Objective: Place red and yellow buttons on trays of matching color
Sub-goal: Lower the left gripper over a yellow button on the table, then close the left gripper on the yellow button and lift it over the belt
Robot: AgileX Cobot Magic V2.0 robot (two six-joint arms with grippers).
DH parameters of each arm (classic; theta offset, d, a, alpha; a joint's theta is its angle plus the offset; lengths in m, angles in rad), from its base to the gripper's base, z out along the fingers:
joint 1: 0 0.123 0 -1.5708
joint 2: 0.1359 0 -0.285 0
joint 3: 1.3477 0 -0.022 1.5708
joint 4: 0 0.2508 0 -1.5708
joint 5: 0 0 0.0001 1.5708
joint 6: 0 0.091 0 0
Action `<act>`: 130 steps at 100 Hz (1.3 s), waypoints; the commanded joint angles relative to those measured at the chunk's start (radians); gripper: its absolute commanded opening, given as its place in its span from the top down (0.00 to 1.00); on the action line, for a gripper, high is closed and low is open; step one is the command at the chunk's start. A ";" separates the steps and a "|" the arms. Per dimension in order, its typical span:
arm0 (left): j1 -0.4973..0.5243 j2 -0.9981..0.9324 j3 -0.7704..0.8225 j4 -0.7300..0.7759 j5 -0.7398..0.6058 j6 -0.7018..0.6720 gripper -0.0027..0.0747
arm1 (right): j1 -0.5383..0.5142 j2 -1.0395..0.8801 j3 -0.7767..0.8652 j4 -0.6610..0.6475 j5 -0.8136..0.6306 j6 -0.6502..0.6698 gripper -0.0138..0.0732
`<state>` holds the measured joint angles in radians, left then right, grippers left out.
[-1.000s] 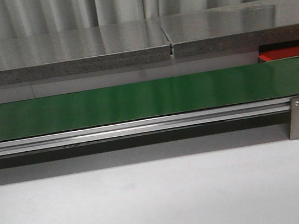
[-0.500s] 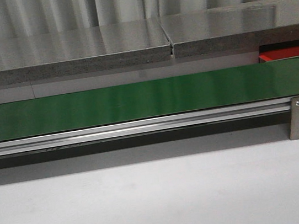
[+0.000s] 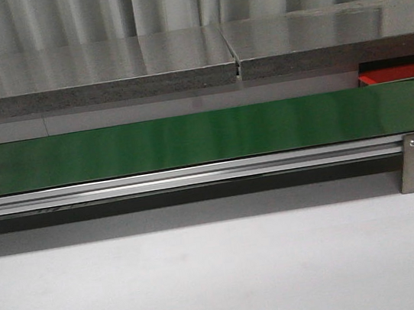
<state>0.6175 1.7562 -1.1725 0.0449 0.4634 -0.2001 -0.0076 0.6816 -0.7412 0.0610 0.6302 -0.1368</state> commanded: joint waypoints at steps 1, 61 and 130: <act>0.002 -0.018 -0.024 0.003 -0.080 0.000 0.16 | 0.002 -0.003 -0.026 0.003 -0.067 -0.007 0.92; 0.002 0.137 -0.147 0.017 -0.132 0.000 0.16 | 0.002 -0.003 -0.026 0.003 -0.067 -0.007 0.92; 0.002 0.211 -0.223 0.041 -0.121 0.000 0.41 | 0.002 -0.003 -0.026 0.003 -0.067 -0.007 0.92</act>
<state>0.6175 2.0172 -1.3647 0.0801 0.3915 -0.1982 -0.0076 0.6816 -0.7412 0.0610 0.6302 -0.1368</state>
